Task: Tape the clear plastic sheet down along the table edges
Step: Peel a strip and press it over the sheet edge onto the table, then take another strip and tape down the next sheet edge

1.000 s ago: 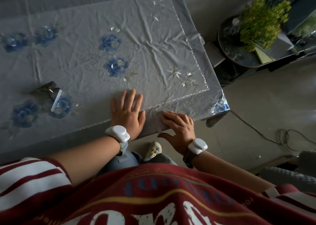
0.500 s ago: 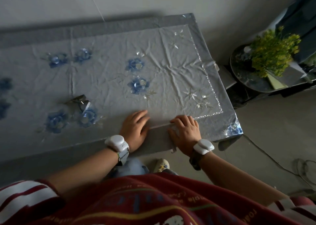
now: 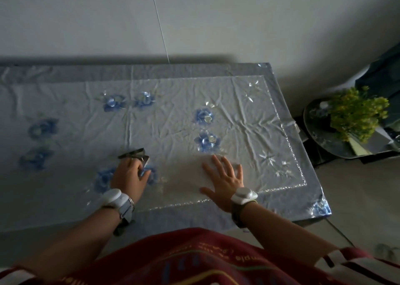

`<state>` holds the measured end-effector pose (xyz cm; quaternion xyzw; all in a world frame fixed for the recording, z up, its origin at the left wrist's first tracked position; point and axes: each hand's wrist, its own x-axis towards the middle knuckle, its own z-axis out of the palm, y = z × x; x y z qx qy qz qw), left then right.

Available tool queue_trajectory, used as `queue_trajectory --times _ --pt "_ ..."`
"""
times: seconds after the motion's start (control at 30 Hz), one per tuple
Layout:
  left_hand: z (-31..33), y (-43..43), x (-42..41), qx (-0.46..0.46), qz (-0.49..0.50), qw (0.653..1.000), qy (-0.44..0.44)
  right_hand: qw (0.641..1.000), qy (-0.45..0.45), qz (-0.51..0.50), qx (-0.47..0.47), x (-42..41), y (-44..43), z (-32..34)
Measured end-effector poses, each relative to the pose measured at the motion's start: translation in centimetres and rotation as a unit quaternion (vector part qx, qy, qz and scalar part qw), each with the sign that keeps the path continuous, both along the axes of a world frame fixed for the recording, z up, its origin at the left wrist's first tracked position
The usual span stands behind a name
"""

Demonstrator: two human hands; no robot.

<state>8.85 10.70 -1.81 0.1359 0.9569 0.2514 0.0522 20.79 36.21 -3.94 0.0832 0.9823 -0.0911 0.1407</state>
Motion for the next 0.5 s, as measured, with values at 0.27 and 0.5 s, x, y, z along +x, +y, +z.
queue_trajectory --times 0.27,0.5 --pt "-0.8 -0.4 -0.9 0.012 -0.062 0.998 -0.027 1.0 0.002 -0.004 0.014 1.3 -0.3 -0.4" --pt "1.9 2.9 -0.8 0.161 -0.092 0.981 -0.06 1.0 -0.011 -0.009 0.006 0.8 -0.6 0.5"
